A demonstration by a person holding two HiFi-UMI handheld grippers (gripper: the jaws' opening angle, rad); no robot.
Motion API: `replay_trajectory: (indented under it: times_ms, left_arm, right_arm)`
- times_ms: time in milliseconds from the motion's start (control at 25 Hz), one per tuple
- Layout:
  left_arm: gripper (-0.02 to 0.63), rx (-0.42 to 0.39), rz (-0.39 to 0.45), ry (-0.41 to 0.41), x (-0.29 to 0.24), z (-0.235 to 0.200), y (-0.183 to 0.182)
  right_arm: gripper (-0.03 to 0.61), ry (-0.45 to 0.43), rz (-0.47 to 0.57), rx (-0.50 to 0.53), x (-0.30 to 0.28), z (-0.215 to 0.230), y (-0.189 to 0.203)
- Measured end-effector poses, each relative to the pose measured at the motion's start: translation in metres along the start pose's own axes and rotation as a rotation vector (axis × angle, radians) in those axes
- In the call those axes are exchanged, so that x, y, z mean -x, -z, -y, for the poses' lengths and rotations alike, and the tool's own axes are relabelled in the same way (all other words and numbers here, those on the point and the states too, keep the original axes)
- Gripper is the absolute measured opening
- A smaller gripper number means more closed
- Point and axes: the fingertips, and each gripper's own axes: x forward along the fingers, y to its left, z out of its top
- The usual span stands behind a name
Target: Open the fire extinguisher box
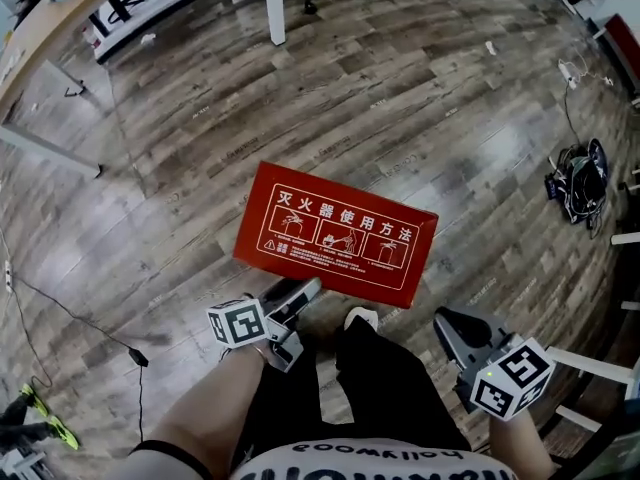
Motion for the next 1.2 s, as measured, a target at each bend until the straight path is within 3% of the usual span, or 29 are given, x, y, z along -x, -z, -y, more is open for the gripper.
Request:
replay_trajectory:
  times_ms: [120,240,360,600,720,840,960,1200]
  left_arm:
    - [0.279,0.008,0.019,0.024,-0.011,-0.001,-0.009]
    - [0.278,0.075,0.046,0.022,-0.008,0.004,-0.015]
    - [0.278,0.150,0.068,0.103,-0.002,0.030,-0.016]
    - [0.275,0.155,0.113,0.143,0.004,0.073,-0.035]
    - [0.267,0.186,0.173,0.209,0.005,0.098,-0.051]
    - [0.224,0.180,0.209,0.208,0.003,0.114,-0.064]
    - [0.114,0.169,0.229,0.171,-0.002,0.122,-0.077]
    - [0.098,0.186,0.284,0.182,-0.014,0.150,-0.102]
  right_arm:
    - [0.011,0.007,0.009,-0.005,-0.005,0.000,0.005]
    - [0.011,0.001,0.012,-0.005,-0.006,-0.007,0.001]
    - [0.011,-0.011,0.012,-0.003,0.001,-0.017,-0.006]
    - [0.011,-0.020,0.042,-0.007,0.018,-0.024,-0.032]
    - [0.011,-0.019,0.063,-0.006,0.028,-0.024,-0.045]
    - [0.011,-0.014,0.085,-0.012,0.039,-0.021,-0.057]
    - [0.011,-0.011,0.103,-0.014,0.048,-0.016,-0.068]
    - [0.011,-0.013,0.146,-0.039,0.072,-0.012,-0.083]
